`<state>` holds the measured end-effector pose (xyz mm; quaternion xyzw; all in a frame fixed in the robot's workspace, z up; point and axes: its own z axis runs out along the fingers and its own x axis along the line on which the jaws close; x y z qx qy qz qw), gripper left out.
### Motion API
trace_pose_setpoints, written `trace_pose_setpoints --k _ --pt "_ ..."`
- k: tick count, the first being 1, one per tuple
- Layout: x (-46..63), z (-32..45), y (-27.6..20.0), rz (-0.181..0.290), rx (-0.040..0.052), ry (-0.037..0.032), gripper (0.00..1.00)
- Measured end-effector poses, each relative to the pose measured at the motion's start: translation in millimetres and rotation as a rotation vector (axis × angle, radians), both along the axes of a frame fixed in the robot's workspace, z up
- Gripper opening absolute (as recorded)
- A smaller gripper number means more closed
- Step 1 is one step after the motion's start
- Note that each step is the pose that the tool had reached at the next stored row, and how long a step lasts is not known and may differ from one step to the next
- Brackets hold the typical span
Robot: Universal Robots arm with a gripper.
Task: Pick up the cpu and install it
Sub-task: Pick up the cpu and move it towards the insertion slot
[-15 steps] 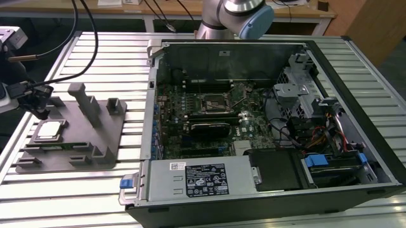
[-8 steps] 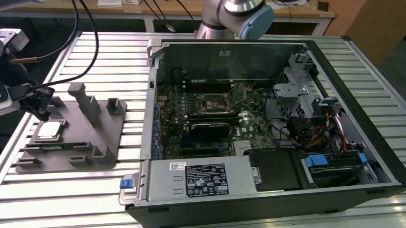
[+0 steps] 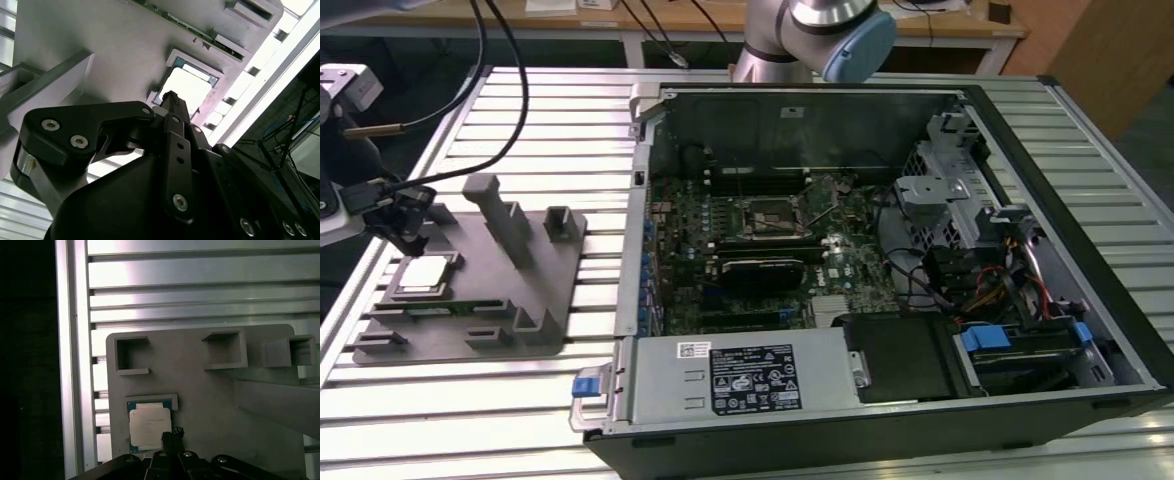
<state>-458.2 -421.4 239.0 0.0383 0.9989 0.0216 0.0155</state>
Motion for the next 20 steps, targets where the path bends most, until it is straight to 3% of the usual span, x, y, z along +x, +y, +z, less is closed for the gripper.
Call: trace_pose_setpoints --k 9,20 --pt "-0.9 -6.3 -0.1 0.0 -0.0003 -0.0001 0.11" --pt "-10.2 -20.7 -0.1 0.0 -0.0003 0.0 0.11"
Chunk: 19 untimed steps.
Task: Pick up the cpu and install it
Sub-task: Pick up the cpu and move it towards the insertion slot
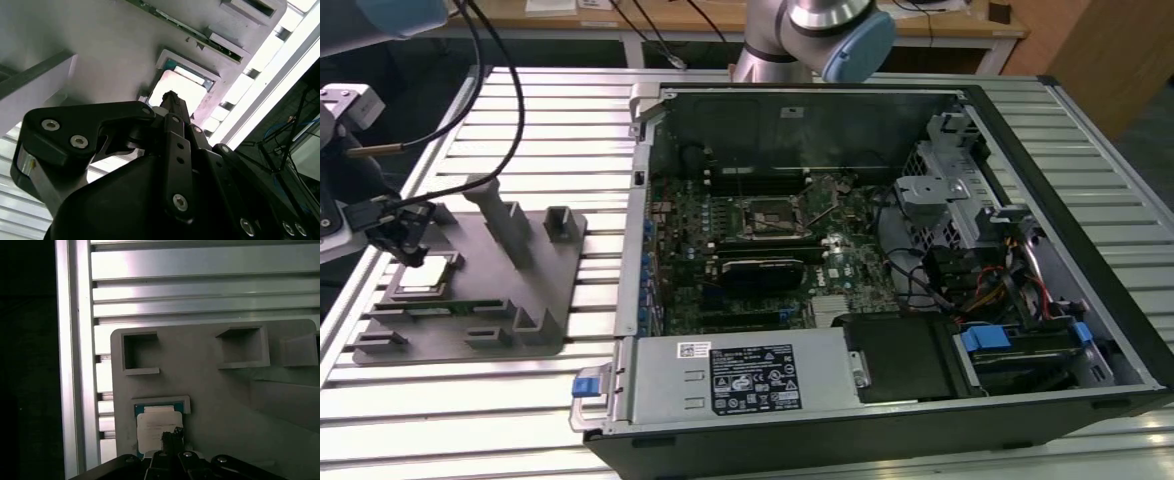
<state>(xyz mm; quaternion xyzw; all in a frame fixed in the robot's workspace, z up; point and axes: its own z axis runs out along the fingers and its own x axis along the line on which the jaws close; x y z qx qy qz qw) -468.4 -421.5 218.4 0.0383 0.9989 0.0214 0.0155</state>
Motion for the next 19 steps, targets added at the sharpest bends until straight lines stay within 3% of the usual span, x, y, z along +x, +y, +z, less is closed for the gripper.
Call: trace_pose_setpoints --k 8,19 --pt "-6.3 -7.7 0.0 -0.001 -0.0058 0.0 0.11" --pt "-6.8 -16.0 0.0 -0.001 -0.0108 0.0001 0.11"
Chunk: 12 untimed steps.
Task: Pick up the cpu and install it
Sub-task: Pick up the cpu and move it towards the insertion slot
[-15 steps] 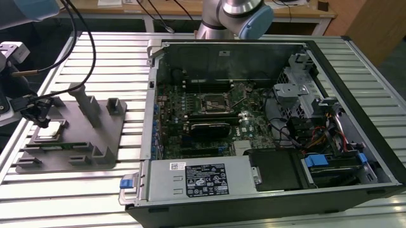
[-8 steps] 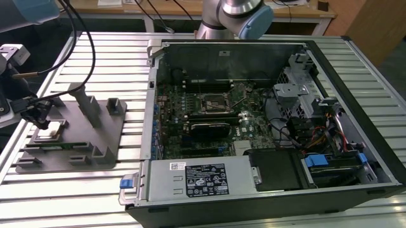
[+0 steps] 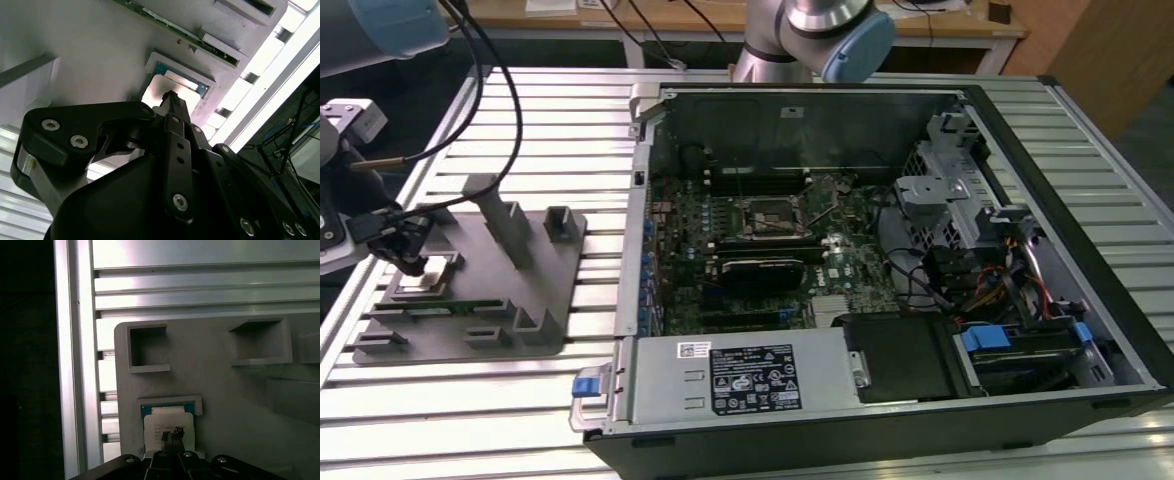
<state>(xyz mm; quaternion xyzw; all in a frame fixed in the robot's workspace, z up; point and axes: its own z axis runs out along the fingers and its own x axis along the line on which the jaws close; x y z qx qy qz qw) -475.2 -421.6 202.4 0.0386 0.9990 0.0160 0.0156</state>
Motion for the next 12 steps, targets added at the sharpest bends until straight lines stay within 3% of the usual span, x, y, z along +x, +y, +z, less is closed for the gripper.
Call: trace_pose_setpoints --k 10,12 --pt "0.0 -0.1 0.0 0.0 -0.0005 -0.0001 0.11" --pt "0.0 -0.2 0.0 0.0 -0.0006 -0.0001 0.17"
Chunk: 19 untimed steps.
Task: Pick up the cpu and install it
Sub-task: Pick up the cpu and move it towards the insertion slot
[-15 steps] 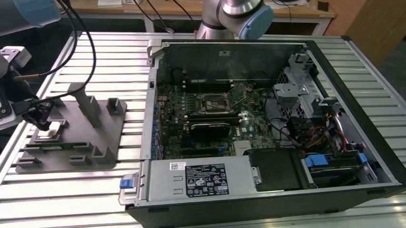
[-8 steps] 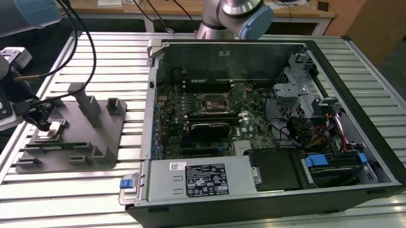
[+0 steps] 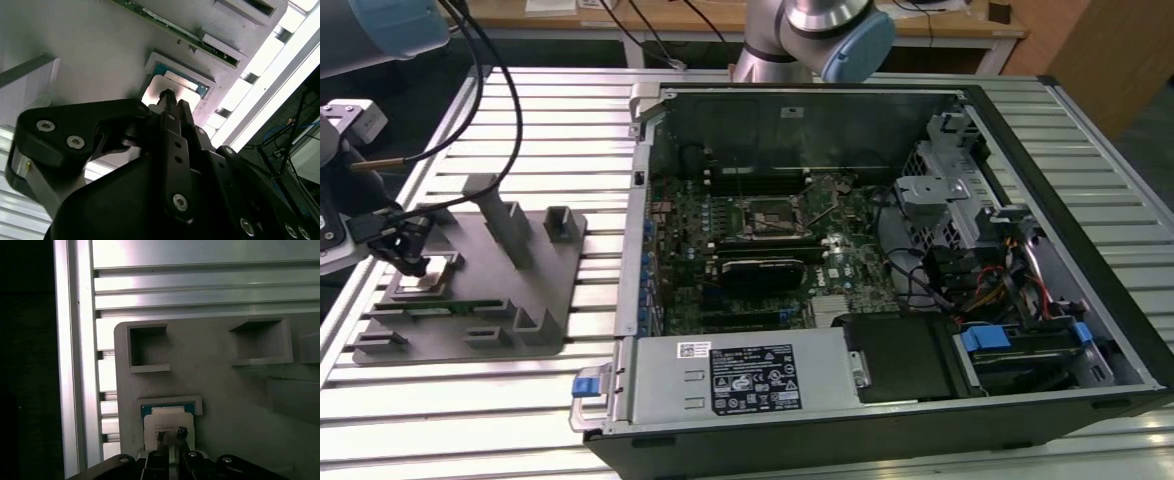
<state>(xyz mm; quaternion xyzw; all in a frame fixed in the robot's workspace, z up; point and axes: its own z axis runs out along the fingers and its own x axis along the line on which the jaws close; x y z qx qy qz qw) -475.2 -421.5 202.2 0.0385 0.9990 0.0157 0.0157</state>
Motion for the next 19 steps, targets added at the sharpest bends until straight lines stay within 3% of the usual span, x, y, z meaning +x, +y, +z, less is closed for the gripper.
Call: trace_pose_setpoints --k 1,5,9,10,19 --pt "0.0 0.0 0.0 0.0 0.0 0.0 0.17" --pt "0.0 0.0 0.0 0.0 -0.0001 0.0 0.41" --pt "0.0 0.0 0.0 0.0 -0.0003 0.0 0.47" --pt "0.0 0.0 0.0 0.0 -0.0003 0.0 0.53" --pt "0.0 -1.7 0.0 0.0 -0.0003 -0.0003 0.53"
